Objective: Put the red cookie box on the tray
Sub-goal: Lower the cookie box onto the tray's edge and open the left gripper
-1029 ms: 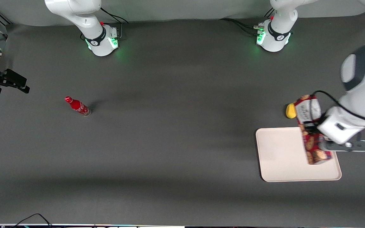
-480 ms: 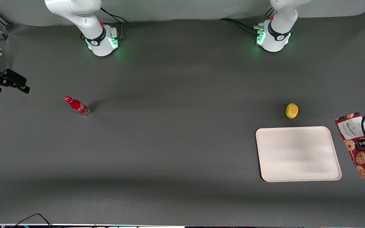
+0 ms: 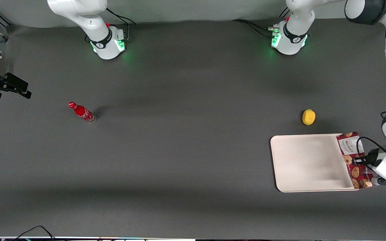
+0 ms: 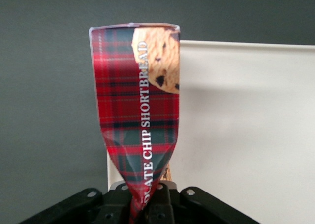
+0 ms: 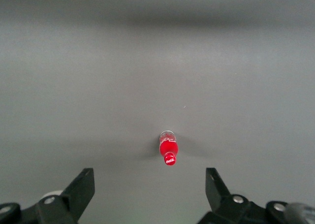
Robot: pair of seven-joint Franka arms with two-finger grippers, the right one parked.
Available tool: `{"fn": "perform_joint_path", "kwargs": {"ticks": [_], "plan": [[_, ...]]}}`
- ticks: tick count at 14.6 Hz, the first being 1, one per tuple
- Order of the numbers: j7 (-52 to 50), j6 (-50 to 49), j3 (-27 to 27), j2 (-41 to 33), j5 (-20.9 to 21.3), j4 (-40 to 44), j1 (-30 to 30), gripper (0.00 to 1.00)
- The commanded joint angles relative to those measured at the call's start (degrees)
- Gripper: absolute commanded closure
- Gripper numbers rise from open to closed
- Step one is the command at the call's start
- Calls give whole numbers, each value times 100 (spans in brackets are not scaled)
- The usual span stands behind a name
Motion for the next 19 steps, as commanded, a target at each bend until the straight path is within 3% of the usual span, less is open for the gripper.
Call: {"fn": "perform_joint_path", "kwargs": {"ticks": [1, 5, 6, 7, 9, 13, 19], "plan": [[253, 300, 116, -46, -26, -218, -93, 100], [377, 317, 116, 42, -44, -218, -23, 100], [403, 317, 116, 42, -35, -226, -23, 94], [473, 317, 116, 42, -61, -218, -23, 78], [579, 597, 116, 33, -113, -226, 3, 0], [474, 556, 108, -273, -105, -226, 21, 0], [-105, -384, -270, -1555, -149, -490, 30, 0]]}}
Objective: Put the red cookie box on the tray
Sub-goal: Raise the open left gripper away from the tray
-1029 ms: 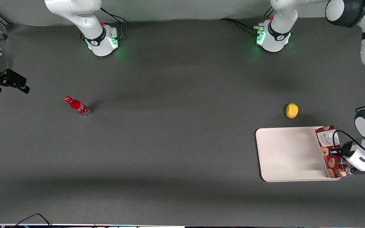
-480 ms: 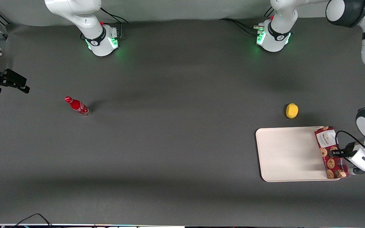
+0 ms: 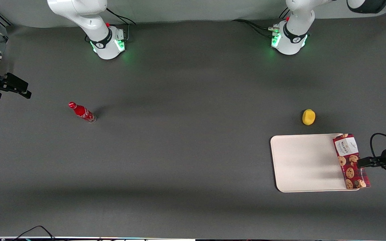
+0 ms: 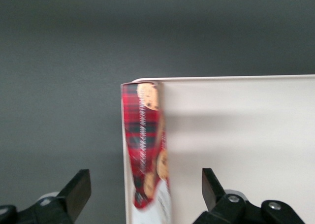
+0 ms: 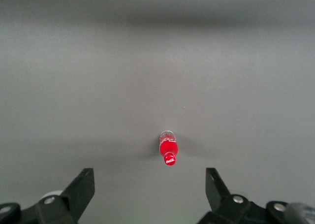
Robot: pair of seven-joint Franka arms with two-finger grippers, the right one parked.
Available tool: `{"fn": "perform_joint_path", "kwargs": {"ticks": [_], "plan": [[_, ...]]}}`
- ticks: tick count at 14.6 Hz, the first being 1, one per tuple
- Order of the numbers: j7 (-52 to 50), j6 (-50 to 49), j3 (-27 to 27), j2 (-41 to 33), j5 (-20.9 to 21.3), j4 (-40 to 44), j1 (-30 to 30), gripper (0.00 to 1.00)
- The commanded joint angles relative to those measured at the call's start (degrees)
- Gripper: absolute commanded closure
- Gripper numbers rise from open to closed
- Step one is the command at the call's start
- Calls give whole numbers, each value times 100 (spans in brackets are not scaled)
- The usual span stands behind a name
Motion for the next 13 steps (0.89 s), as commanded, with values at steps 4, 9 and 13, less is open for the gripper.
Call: {"fn": "perform_joint_path", "kwargs": {"ticks": [4, 9, 13], "plan": [[-1344, -1654, -690, -1791, -117, -382, -34, 0], [-1707, -2519, -1052, -3162, -152, -828, -69, 0], [-1646, -2825, -1192, -4148, -152, -1384, -34, 0]]}}
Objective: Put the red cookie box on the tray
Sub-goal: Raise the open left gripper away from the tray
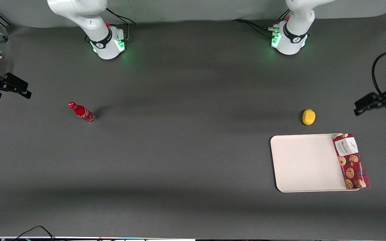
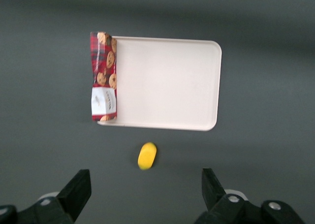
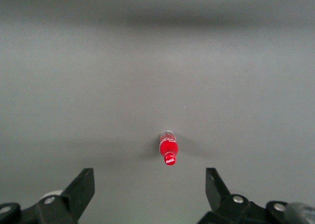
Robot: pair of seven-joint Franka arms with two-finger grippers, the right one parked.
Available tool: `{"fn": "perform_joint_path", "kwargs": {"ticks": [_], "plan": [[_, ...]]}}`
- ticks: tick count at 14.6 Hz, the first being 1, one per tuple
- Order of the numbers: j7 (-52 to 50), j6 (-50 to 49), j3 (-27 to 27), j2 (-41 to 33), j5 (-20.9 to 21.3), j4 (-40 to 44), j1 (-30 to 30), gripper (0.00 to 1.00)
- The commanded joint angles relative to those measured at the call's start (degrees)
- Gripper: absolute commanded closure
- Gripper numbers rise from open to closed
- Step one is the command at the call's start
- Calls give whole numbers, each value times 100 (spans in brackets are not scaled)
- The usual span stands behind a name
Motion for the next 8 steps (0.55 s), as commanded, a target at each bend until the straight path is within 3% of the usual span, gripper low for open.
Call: {"fn": "perform_joint_path", "kwargs": {"ticks": [1, 5, 8], "plan": [[24, -292, -54, -840, -79, -602, 71, 0], [261, -513, -63, -1157, -105, -602, 107, 0], [279, -496, -54, -1157, -377, -602, 194, 0]]}}
